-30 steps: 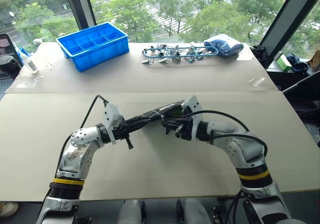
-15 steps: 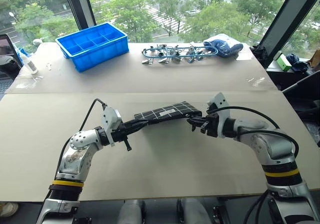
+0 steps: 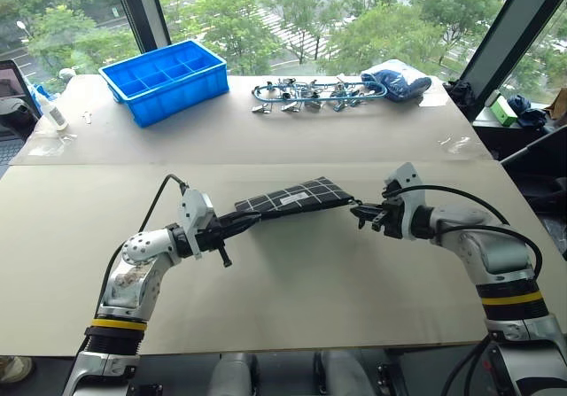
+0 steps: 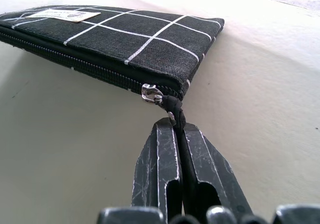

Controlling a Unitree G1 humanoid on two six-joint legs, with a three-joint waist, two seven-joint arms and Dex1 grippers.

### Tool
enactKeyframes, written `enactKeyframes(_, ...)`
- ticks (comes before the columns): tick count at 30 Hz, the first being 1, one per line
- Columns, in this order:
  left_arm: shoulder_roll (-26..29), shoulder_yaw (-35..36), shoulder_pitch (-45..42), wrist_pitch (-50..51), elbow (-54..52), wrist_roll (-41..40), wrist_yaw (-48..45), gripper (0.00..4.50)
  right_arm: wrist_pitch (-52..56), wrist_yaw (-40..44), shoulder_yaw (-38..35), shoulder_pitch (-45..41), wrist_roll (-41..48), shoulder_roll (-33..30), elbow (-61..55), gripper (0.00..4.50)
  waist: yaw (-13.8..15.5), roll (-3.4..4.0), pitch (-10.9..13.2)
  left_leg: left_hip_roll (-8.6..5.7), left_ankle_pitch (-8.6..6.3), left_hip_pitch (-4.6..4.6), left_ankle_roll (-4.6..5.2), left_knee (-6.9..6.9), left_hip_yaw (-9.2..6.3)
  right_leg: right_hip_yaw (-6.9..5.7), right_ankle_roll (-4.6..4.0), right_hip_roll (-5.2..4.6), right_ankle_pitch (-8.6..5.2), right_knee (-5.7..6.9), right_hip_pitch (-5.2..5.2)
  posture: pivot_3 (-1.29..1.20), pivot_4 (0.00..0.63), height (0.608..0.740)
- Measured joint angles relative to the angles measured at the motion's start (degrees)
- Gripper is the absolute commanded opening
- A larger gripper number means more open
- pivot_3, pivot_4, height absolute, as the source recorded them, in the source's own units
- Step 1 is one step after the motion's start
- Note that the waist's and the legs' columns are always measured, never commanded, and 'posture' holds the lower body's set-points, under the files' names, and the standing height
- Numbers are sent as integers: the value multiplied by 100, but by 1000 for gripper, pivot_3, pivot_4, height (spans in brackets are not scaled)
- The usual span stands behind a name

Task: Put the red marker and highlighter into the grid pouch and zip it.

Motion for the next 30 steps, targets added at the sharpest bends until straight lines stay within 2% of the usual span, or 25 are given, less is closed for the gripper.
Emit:
enactKeyframes(2,-2,38,-30,0,50,1,5,0,3,75,-2,132,53,16,-162,1163,3,0,0,0,0,0,0,0,-2,-1,0,0,0,-1,1,0,150,740)
enactKeyframes(3,-3,57,-40,0,87,1,6,0,36,131,1,190,81,19,-246,1633,7,0,0,0,0,-1,0,0,-1,0,0,-1,0,0,0,0,150,740)
enactKeyframes(9,-48,53,-79,-21,149,14,-18,0,460,422,-83,381,474,-114,-717,3567,31,0,0,0,0,1,1,2,-1,0,1,-2,1,0,2,0,150,740)
enactKeyframes(13,-56,47,-100,-120,203,33,-58,0,802,816,-407,565,886,-636,-898,3567,83,0,0,-1,-3,-2,4,1,-2,-1,1,-3,1,-7,3,0,150,740)
enactKeyframes(15,-57,47,-103,-121,204,30,-95,791,781,940,-590,571,945,-832,-872,3610,96,0,0,-2,-3,-1,5,2,0,1,2,-3,1,-7,2,0,150,740)
enactKeyframes(16,-55,47,-102,-121,204,26,-115,911,740,980,-688,573,949,-918,-831,3610,99,0,0,-2,-3,0,5,2,1,2,2,-3,1,-6,3,0,150,740)
enactKeyframes(18,-31,59,-101,-124,206,13,-202,1617,646,1061,-986,576,958,-1082,-764,3610,101,-1,0,-1,-3,0,5,1,1,1,2,0,1,-6,2,0,150,740)
enactKeyframes(19,-12,68,-101,-122,206,-11,-249,2152,607,1072,-1070,576,959,-1130,-759,3610,99,0,0,0,-3,1,5,1,0,1,1,1,1,-6,2,0,150,740)
enactKeyframes(22,49,83,-100,-107,205,-128,-424,3153,480,1137,-1161,612,956,-1203,-742,3610,97,-1,0,1,-3,1,5,1,1,2,1,1,1,-6,2,0,150,740)
enactKeyframes(25,381,81,24,-85,176,-167,-766,4241,405,1180,-1159,789,951,-1202,-766,3610,94,-1,0,1,-3,1,5,0,2,3,1,2,0,-6,2,0,150,740)
enactKeyframes(26,447,125,59,-98,179,-159,-770,4448,393,1184,-1153,855,946,-1202,-766,3610,97,-1,1,1,-3,0,5,0,2,3,1,0,0,-6,1,0,150,740)
enactKeyframes(28,444,288,59,56,144,-262,-633,4448,334,1209,-1129,898,948,-1195,-776,3610,103,-1,1,1,-3,0,5,4,1,3,3,-2,1,-5,3,0,150,740)
enactKeyframes(30,500,475,69,624,-4,-610,-469,4448,249,1250,-1137,917,949,-1197,-808,3610,104,-2,1,7,-3,-1,5,5,-5,1,4,-2,1,-4,4,0,150,740)
